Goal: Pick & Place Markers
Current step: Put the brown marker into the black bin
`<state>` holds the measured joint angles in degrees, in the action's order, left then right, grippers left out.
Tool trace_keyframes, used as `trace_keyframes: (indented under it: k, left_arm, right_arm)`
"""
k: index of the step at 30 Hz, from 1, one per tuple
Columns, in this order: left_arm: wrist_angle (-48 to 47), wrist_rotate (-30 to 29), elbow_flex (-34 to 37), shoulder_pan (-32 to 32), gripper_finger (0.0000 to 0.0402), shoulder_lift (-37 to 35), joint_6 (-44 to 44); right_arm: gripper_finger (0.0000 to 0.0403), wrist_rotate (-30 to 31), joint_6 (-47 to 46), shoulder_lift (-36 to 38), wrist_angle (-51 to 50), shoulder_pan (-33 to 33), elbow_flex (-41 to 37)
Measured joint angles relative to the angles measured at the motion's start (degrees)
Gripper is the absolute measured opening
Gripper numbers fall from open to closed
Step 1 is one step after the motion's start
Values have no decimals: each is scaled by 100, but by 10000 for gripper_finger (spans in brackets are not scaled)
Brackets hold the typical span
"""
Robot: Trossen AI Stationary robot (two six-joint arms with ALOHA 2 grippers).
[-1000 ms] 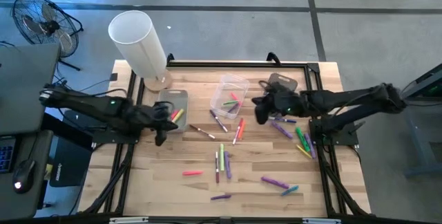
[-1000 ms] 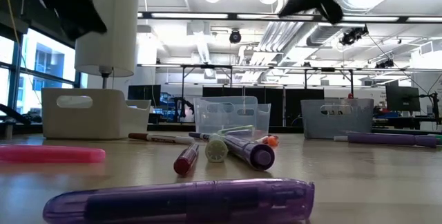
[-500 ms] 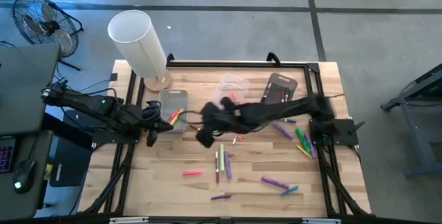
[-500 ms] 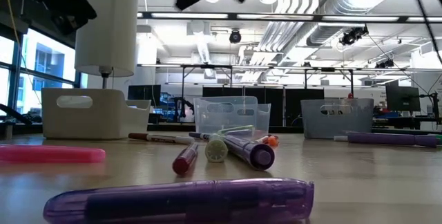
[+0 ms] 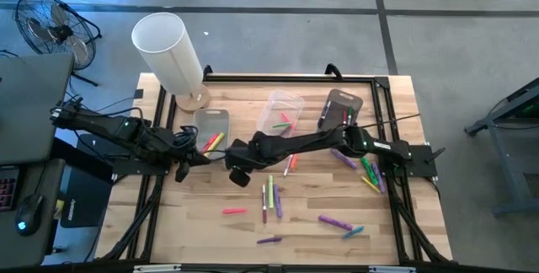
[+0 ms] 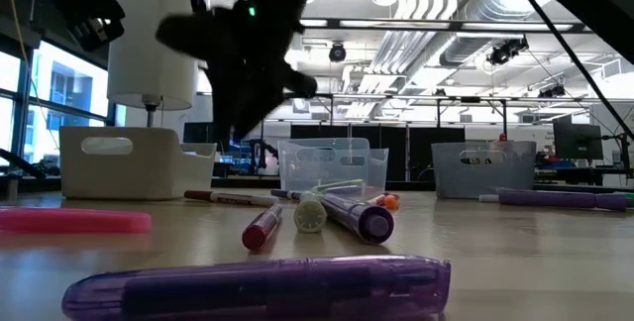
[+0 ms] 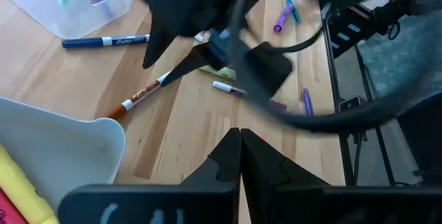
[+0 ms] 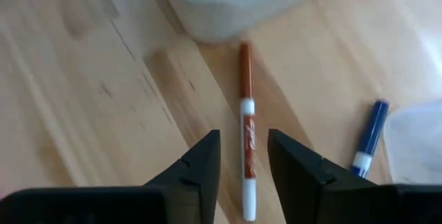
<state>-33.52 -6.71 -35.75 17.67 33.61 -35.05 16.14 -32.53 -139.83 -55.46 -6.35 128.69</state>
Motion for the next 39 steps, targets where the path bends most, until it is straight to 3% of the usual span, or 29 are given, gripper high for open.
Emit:
trace_keyframes:
  k: [7, 12, 22, 30, 39]
  left_arm:
    - [-8, 34, 1, 0, 1, 0, -9]
    - [-2, 19, 0, 0, 1, 2, -2]
    - [0, 14, 0, 0, 1, 2, 5]
    - [0, 17, 0, -2, 1, 2, 7]
    - [2, -27, -2, -2, 1, 2, 27]
  right_arm:
    - [115, -543, -3, 0, 490, 50, -754]
    - [101, -533, -214, 28, 717, 15, -1216]
    - [14, -438, -602, 50, 728, -100, -1588]
    - [12, -209, -991, 300, 518, -333, -1651]
    - [12, 240, -1115, 1137, 228, -614, -1641]
